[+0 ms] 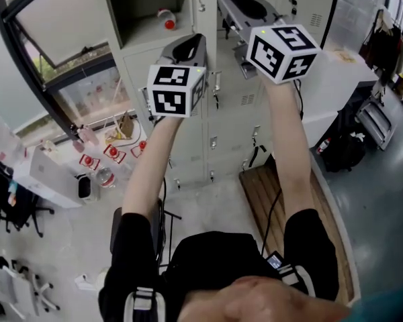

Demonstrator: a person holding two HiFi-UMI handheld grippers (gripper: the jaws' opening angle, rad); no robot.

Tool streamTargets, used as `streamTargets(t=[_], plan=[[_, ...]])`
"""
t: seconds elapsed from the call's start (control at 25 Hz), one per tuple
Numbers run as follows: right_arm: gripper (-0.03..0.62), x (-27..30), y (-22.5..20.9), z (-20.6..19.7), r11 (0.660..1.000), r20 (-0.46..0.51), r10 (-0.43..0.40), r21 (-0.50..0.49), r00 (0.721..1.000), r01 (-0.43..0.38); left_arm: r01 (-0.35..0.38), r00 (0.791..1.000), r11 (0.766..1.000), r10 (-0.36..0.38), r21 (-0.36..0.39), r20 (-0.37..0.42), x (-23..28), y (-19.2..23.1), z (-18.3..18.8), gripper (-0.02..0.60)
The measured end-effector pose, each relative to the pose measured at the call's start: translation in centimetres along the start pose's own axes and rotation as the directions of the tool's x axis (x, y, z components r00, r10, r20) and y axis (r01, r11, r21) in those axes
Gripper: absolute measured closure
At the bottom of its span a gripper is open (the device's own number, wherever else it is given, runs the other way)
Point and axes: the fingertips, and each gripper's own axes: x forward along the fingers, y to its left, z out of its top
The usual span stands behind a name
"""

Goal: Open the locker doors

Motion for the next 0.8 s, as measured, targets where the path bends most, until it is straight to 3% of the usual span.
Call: streamTargets(t=[0.48,0.8], plan=[[0.545,-2.3,-4.1,-1.4,0.989,0.042,0.103,0.106,0.994,-0.107,-0.138,0.988,0.989,0.141,0.045,-0.061,2.7,-3.2,-0.5,0.572],[0.545,-2.6,-5.1,-1.6,0.989,0.062,0.11,0.096,0.992,-0.116,-0.184,0.98,0.972,0.194,0.145,-0.054,3.0,-4.1,-0.1,0.572]])
